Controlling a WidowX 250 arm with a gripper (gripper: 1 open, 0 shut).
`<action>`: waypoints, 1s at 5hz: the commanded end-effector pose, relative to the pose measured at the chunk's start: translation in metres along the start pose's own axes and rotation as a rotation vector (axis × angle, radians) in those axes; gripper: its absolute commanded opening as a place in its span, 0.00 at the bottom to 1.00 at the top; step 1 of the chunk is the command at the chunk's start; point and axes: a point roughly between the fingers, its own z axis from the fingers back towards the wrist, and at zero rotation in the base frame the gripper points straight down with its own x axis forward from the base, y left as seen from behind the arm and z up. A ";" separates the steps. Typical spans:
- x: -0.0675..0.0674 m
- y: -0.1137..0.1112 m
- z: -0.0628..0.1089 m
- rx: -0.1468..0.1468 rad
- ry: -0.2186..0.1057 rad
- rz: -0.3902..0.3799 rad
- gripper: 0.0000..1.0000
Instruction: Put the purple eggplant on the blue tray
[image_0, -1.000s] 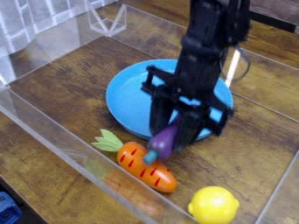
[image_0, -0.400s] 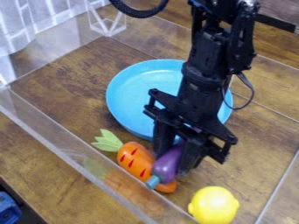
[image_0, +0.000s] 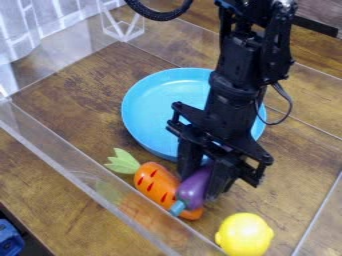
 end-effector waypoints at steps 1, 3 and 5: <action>0.002 -0.001 0.022 -0.018 -0.084 -0.009 0.00; 0.003 -0.002 0.020 -0.028 -0.090 -0.023 0.00; 0.004 -0.003 0.019 -0.040 -0.096 -0.040 0.00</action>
